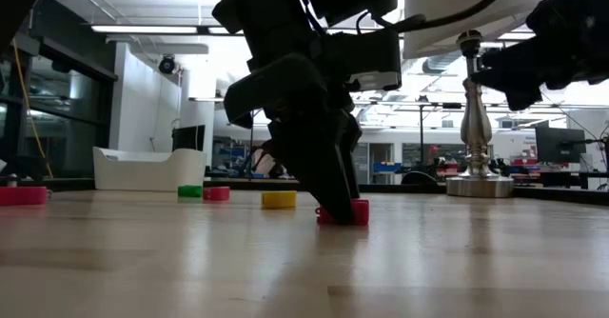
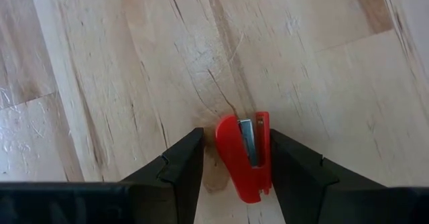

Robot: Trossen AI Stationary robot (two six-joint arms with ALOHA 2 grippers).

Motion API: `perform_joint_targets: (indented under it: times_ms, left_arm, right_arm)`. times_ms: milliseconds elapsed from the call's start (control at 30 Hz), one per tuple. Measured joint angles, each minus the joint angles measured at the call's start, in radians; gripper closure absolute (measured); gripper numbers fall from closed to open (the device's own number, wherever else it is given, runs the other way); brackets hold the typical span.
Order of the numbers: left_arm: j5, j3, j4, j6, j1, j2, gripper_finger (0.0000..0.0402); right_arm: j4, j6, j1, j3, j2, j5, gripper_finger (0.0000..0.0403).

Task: Pick and place Stapler, Stapler remover, tape
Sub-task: Put the bottom red stapler into the white bin

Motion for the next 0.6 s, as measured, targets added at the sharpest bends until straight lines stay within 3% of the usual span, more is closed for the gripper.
perform_joint_targets:
  times_ms: [167, 367, 600]
  left_arm:
    - [0.001, 0.000, 0.000, -0.015, 0.000, 0.000, 0.0246]
    - [0.001, 0.000, -0.005, -0.015, 0.000, 0.000, 0.0249]
    - [0.001, 0.000, -0.016, -0.063, 0.000, 0.000, 0.0311]
  right_arm:
    - [-0.036, 0.000, -0.018, 0.000, 0.000, -0.087, 0.0222]
    - [-0.041, 0.001, -0.019, 0.002, 0.000, -0.053, 0.0222]
    - [-0.047, 0.004, -0.019, 0.002, 0.000, -0.123, 0.0222]
